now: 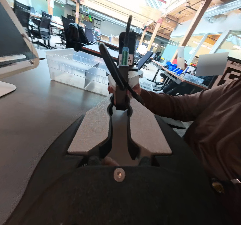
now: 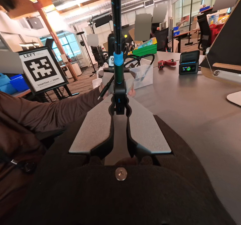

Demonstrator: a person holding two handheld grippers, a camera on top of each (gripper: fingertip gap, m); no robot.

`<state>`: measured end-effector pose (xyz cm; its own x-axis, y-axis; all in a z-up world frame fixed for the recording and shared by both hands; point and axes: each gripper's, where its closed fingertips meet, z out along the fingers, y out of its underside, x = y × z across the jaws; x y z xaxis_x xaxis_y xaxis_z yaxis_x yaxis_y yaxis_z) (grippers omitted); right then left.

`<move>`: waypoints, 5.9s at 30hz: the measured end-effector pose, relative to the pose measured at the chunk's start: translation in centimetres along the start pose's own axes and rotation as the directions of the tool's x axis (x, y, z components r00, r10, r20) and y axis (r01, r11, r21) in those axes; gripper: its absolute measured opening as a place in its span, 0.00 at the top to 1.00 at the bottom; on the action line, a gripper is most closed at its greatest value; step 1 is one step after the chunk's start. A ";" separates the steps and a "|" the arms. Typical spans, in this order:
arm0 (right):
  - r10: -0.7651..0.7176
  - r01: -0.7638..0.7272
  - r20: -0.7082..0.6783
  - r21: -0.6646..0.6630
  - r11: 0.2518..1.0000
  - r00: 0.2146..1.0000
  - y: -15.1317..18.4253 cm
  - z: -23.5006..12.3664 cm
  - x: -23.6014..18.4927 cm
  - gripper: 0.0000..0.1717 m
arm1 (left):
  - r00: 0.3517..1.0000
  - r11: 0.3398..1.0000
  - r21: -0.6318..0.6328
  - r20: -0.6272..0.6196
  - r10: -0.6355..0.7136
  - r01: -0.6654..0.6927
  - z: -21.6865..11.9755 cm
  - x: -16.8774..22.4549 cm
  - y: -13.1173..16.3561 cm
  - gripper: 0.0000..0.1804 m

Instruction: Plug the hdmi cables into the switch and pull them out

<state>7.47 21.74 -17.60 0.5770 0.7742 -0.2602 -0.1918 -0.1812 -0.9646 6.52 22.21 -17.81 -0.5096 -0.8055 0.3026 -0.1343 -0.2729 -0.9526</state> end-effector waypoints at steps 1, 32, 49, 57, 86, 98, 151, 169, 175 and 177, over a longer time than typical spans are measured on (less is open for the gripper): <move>0.017 -0.017 0.013 -0.002 1.000 1.000 0.1 0.0 -0.1 0.94 | 1.000 1.000 0.001 -0.020 -0.006 0.006 0.1 0.2 0.0 0.92; -0.084 0.095 -0.092 0.118 0.988 0.992 -2.7 -2.0 0.6 0.96 | 0.999 0.995 -0.087 0.001 0.054 -0.054 2.4 0.1 2.4 0.93; -0.038 0.041 -0.040 0.090 0.995 0.998 -2.0 -1.4 0.2 0.96 | 0.995 0.995 -0.053 0.056 0.082 -0.080 3.0 -0.4 1.8 0.94; -0.075 0.080 -0.066 0.079 0.994 0.995 -1.8 -1.3 0.3 0.95 | 0.997 0.998 0.001 -0.035 -0.063 0.063 3.5 0.2 1.7 0.94; 0.050 0.006 -0.151 0.355 0.935 0.987 -5.1 0.0 0.9 0.97 | 0.973 0.952 0.206 -0.092 -0.211 0.226 3.3 0.2 -2.1 0.93; 0.117 -0.123 0.037 0.252 0.960 0.992 -4.9 1.3 0.3 0.96 | 0.982 0.966 0.176 -0.073 -0.177 0.187 2.0 0.4 -1.9 0.93; 0.042 -0.044 0.012 0.210 0.977 0.999 -5.6 2.4 -0.6 0.96 | 0.982 0.958 0.223 -0.100 -0.162 0.181 1.2 1.2 -2.7 0.94; 0.044 -0.024 -0.081 0.232 0.972 0.996 -5.2 2.4 0.4 0.95 | 0.938 0.923 0.201 -0.181 -0.295 0.329 2.7 1.0 -1.8 0.93; 0.082 -0.056 -0.067 0.323 0.945 0.994 -6.0 2.5 0.1 0.95 | 0.913 0.911 0.174 -0.239 -0.329 0.374 2.5 1.5 -2.4 0.93; 0.054 -0.021 -0.092 0.329 0.944 0.994 -6.2 2.5 -0.2 0.95 | 0.917 0.917 0.165 -0.236 -0.321 0.363 2.4 1.8 -2.5 0.93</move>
<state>6.54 24.26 -11.43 0.6362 0.7043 -0.3149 -0.4545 0.0124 -0.8906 7.96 20.16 -14.80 -0.6253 -0.5269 0.5757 -0.1681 -0.6295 -0.7586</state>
